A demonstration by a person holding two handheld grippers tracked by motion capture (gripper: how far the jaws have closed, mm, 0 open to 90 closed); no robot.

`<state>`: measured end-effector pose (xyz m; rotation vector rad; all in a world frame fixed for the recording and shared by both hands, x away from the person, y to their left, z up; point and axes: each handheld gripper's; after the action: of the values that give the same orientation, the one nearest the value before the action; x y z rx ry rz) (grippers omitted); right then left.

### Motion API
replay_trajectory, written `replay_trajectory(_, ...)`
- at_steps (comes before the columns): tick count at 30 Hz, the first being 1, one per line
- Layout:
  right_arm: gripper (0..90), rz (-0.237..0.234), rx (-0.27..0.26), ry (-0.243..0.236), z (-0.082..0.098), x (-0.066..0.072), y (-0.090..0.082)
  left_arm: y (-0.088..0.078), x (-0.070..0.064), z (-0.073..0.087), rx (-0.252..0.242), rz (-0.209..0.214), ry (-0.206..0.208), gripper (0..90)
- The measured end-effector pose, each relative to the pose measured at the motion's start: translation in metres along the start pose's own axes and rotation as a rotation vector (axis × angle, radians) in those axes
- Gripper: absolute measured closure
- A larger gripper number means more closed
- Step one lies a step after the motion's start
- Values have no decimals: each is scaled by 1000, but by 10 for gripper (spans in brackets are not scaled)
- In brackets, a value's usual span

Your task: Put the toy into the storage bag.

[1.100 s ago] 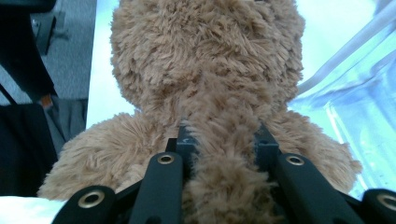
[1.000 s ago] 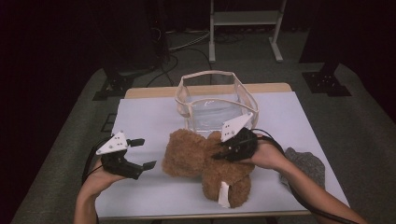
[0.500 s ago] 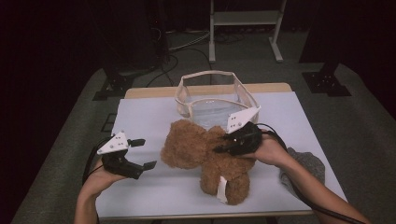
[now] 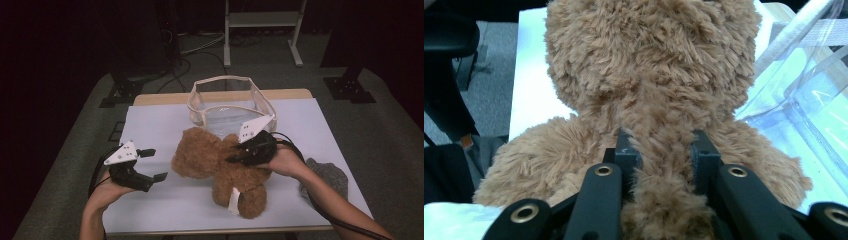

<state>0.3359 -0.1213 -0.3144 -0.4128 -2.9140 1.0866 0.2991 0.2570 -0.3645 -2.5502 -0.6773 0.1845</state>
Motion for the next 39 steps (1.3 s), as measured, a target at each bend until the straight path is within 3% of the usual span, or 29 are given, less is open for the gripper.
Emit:
replay_trajectory(7, 727, -4, -19, 5, -3, -3, -6, 1, 1, 1, 2, 1, -4, 86)
replay_trajectory(18, 728, 4, -96, 26, -19, -9, -26, 0, 1, 1, 2, 1, -2, 86)
replay_trajectory(32, 727, -1, -94, 0, -60, -23, -47, -1, 4, 2, -3, -2, -6, 85)
replay_trajectory(39, 726, -3, -86, -20, -90, -35, -57, -1, 5, 2, -6, -4, -13, 85)
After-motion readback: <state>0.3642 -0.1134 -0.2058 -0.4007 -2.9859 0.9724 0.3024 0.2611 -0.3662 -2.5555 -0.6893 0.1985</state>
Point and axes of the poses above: each handheld gripper's, and its own axes: y roughly forward along the jaws, z roughly out of its underside, x roughly to its left, and after that the axes turned 2 degrees about z, right-handed
